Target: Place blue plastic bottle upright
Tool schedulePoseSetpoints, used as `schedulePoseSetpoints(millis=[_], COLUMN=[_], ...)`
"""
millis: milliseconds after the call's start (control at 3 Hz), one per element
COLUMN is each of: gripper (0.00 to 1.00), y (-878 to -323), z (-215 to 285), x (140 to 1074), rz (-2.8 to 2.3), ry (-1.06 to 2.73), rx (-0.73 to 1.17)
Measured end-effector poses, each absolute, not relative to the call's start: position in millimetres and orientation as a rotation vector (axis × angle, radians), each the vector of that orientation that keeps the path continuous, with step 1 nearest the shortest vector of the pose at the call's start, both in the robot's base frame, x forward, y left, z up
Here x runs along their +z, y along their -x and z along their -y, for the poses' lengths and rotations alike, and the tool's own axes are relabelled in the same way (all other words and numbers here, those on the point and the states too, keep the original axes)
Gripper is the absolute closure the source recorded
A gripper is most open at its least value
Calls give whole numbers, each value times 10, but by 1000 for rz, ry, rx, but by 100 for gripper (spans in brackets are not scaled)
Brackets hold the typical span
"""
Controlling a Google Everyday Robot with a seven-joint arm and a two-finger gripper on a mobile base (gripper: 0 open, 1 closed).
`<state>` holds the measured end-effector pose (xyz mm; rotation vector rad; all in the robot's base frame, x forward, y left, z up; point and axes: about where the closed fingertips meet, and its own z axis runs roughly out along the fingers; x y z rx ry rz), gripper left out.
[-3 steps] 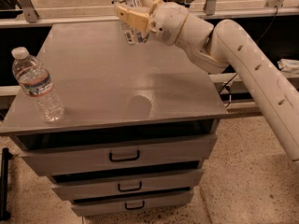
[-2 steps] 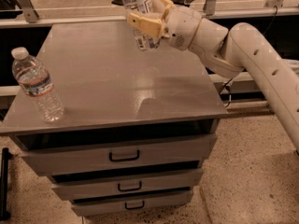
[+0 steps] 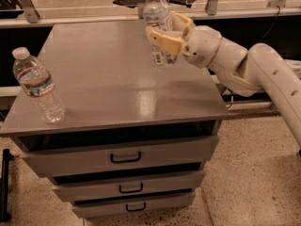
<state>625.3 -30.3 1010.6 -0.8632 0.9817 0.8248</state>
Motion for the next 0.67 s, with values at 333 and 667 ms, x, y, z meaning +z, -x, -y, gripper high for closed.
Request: schedulePoseSetpoints(millis=[333,667], gripper=[100,100], y=[-6218,-6143], z=[484,675], x=[9916,9731], rz=[-962,-948], ry=[854,842], rx=[853,880])
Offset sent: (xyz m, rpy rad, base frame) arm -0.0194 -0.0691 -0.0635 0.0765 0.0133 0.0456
